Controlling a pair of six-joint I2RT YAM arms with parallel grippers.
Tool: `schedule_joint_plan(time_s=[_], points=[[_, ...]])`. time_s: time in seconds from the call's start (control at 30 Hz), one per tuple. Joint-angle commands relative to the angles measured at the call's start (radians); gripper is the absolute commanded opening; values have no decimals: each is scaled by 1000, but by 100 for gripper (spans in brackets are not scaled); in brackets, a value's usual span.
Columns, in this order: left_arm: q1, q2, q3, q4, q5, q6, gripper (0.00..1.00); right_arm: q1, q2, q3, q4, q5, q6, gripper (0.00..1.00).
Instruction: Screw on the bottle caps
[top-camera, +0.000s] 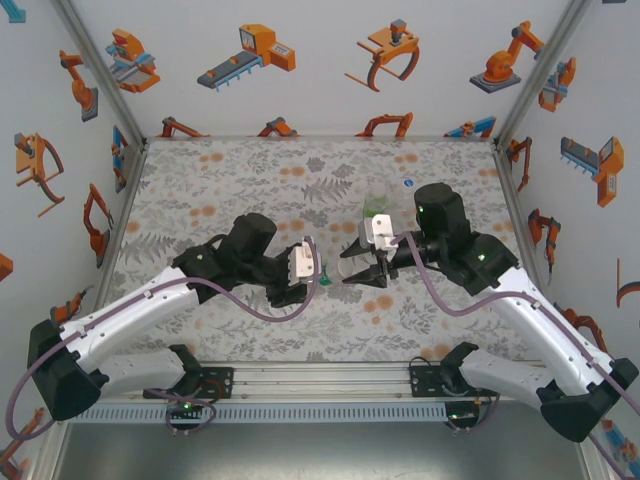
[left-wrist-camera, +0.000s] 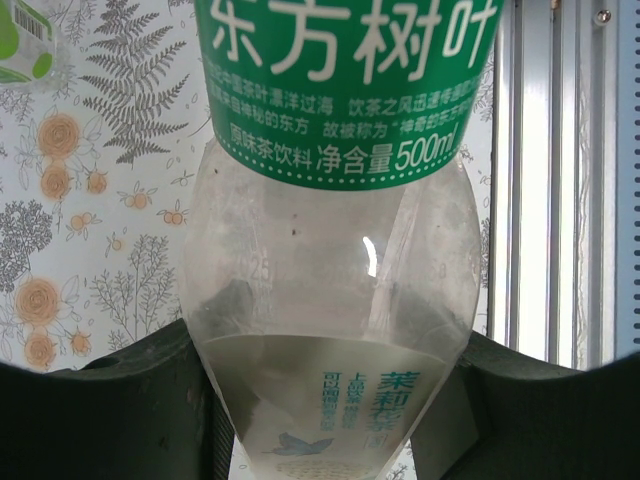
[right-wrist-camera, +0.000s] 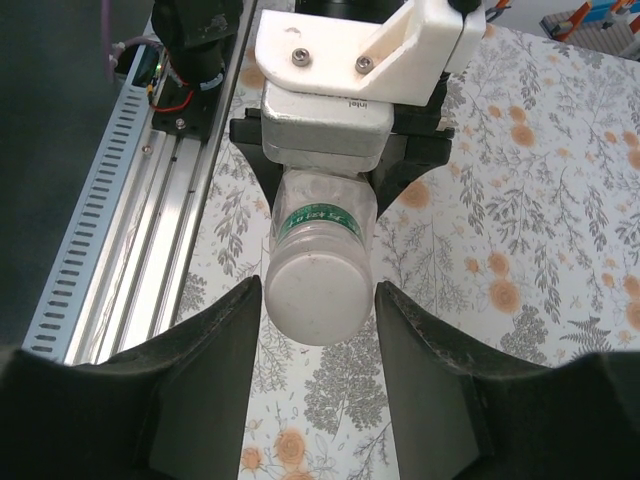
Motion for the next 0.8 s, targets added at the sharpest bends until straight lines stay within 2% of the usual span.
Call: schedule_joint_plan(time_s=[0.0,0.2,0.33,0.47,0.5,0.67,0.77], points=[[-2,-12,28,-13,24,-8,0,10,6,8,36,-24,-2,45],[-2,-11,27,-12,21,-9,0,14,4,-1,27,-5,40,33],[-3,-10,24,0,1,-13,0,16,-8,-30,79,54,196,21],[-2,-10,14,32,-33,-18,0,16,-28,-91,192,188,510,2],[-3,-9,11,41,-40,-20,0,15,-34,-107,218,223,590,0],[-2,-2,-2,87,-83,-21,0,15,-53,-143,240,458,1058,0],[-2,6,-7,112,-100,-21,0,15,-53,-143,200,514,1286,0]])
